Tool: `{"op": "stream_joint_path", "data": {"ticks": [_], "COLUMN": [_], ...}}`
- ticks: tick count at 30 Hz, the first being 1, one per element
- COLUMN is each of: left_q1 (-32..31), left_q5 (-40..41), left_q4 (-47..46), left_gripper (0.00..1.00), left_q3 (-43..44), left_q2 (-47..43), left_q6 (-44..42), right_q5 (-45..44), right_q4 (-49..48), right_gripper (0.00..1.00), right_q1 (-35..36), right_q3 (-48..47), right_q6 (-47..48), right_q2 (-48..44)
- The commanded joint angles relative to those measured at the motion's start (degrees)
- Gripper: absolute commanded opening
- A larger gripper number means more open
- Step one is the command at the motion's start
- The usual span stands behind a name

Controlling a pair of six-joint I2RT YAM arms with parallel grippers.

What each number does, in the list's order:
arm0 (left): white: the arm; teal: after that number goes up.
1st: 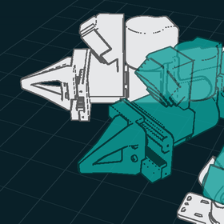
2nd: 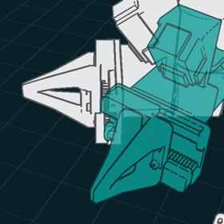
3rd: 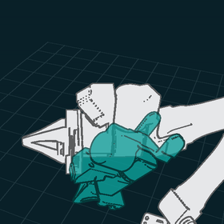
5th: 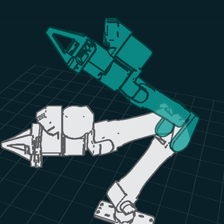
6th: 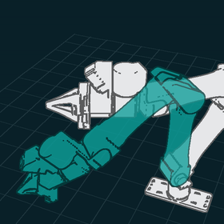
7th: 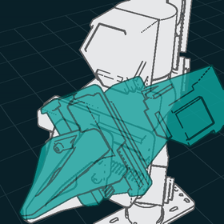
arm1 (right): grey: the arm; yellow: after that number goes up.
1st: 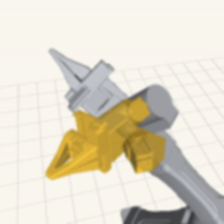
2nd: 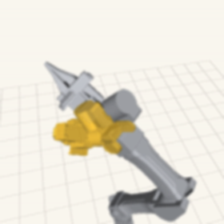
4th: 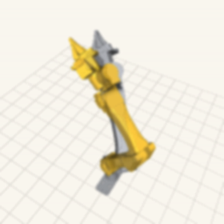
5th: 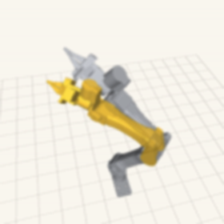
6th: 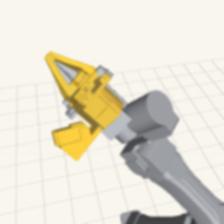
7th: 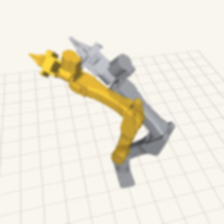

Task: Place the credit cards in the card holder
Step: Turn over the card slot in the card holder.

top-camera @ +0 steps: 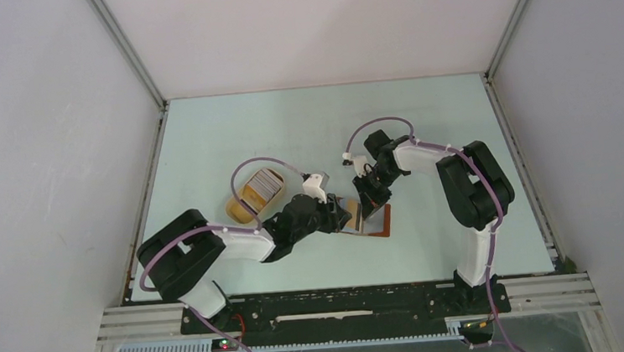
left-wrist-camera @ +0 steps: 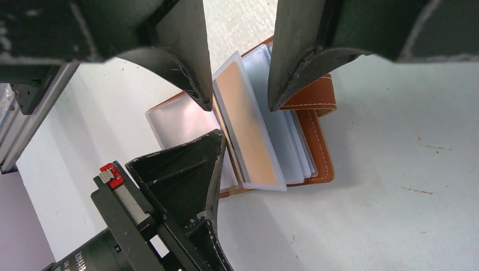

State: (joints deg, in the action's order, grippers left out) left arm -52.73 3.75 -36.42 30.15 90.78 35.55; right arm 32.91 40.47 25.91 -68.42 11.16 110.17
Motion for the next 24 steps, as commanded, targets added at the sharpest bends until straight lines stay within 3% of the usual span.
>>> {"op": "stream_joint_path", "data": {"ticks": [1,13,24], "left_q1": [-0.09,-0.14,-0.09], "left_q5": [-1.42,-5.11,-9.03], "left_q4": [-0.58,-0.62,-3.04], "left_gripper": [0.45,0.40,0.40], "left_q3": [3.22,4.40,4.35], "left_q2": [0.62,2.35,2.18], "left_q6": [-0.48,-0.05,1.51], "right_q5": [-1.03,-0.08,2.42], "right_q4": [0.44,0.92,2.80], "right_gripper": [0.04,0.05,0.15], "right_q1": [0.19,0.02,-1.47], "right_q3": [-1.54,-1.80,-2.42], "right_q6": [0.88,1.44,4.68], "right_q2": [0.66,-0.81,-7.15]}}
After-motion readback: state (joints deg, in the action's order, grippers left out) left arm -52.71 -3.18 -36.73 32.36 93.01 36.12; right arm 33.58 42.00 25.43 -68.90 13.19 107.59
